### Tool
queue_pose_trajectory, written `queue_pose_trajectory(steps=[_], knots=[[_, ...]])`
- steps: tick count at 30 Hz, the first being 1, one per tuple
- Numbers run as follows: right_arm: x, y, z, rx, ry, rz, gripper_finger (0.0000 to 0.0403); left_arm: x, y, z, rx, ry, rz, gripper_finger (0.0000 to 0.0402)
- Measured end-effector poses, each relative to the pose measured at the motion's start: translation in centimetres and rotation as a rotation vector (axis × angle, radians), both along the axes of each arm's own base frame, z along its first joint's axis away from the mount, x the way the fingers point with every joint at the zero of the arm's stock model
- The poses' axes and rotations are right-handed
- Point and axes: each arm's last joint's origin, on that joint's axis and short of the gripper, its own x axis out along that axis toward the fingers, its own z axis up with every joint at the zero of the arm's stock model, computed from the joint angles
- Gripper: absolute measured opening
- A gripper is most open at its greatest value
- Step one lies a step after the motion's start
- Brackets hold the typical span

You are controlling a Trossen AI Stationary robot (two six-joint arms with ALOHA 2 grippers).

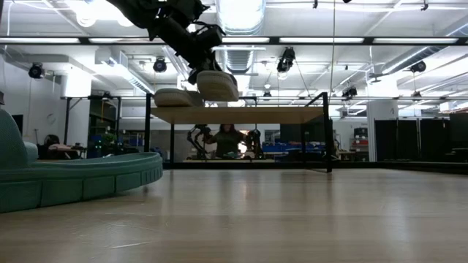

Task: Pick and place slides into the shelf
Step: Put the gray slide on the shelf

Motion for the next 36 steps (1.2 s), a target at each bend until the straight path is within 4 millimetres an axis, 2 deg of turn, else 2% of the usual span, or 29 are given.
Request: queue_pose_trajectory(steps=[7,22,31,36], knots=[[0.00,0.00,0.00,0.000,0.000,0.000,0.0096,0.35,-0.61,0.05,0.001,0.000,-0.017,0.0058],[0.01,0.01,0.00,0.001,0.000,0.004,0.0096,0.30,-0.54,0.06,0.018,0.012,0.033,0.0185],[0.01,0.01,-0.01,0.001,0.001,0.004,0.0096,0.07,-0.72,-0.58,-0.024,0.069,0.019,0.0193],[-0.01,0.00,-0.06,0.000,0.007,0.004,0.0096,0.05,-0.74,-0.60,-0.064,0.040,0.039,0.0193]])
